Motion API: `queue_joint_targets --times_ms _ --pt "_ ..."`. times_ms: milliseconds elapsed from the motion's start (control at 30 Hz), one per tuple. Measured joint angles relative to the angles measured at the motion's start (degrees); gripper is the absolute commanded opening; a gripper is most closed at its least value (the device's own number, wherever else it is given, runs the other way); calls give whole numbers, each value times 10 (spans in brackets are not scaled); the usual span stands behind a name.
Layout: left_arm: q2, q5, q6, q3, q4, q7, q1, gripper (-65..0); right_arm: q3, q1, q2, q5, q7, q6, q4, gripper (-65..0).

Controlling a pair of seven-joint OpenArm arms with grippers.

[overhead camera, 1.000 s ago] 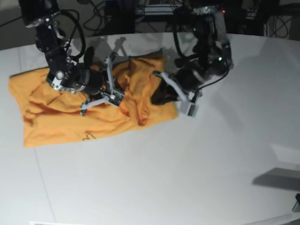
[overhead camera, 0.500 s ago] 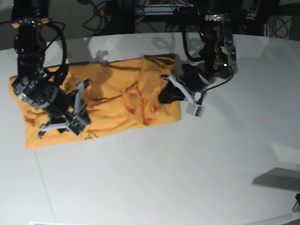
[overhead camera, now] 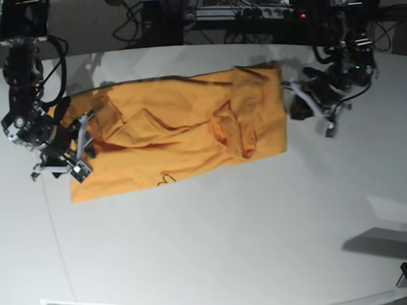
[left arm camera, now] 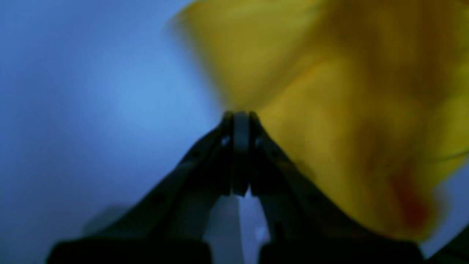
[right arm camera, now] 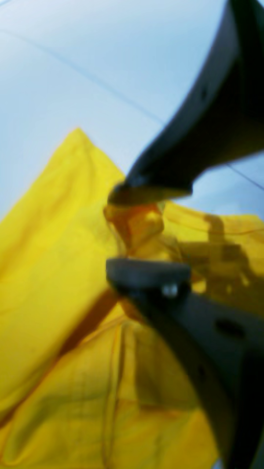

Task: Fold the T-shirt properly
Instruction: 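Release the shirt and pull both grippers back to its ends, then grasp the folded shirt's edges with both grippers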

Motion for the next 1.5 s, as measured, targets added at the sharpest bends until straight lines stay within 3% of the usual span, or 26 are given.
queue_joint_targets --times_ms 67,167,333,600,767,967,1100,1267,1400,1500 --pt "-17 2 0 -16 0 -5 -3 -650 0 -1 12 -1 0 1 -7 -305" --pt "-32 -4 -23 -19 3 -6 -7 -650 1 -3 16 -2 -3 1 -7 -305" --pt "-38 -4 -24 -30 12 -4 3 -650 0 -14 14 0 -2 1 -7 -305" --pt "10 -9 -25 -30 80 -6 5 -650 1 2 38 0 -5 1 -40 -300" --pt "38 2 -24 -10 32 2 -4 -650 33 42 31 3 -27 0 -122 -300" --pt "45 -4 -25 18 0 -6 -14 -650 35 77 53 104 -27 -3 -211 -300" --pt "43 -4 -24 14 1 -7 -16 -650 38 83 56 129 -47 -3 -221 -300" --pt "44 -2 -24 15 -5 -6 -16 -650 39 83 85 153 -85 -3 -205 -300" --pt "44 -4 -24 19 -5 -7 -17 -650 81 85 95 181 -117 -2 -176 -299" --pt "44 -3 -24 19 -6 -6 -17 -650 110 90 101 196 -182 -3 -165 -232"
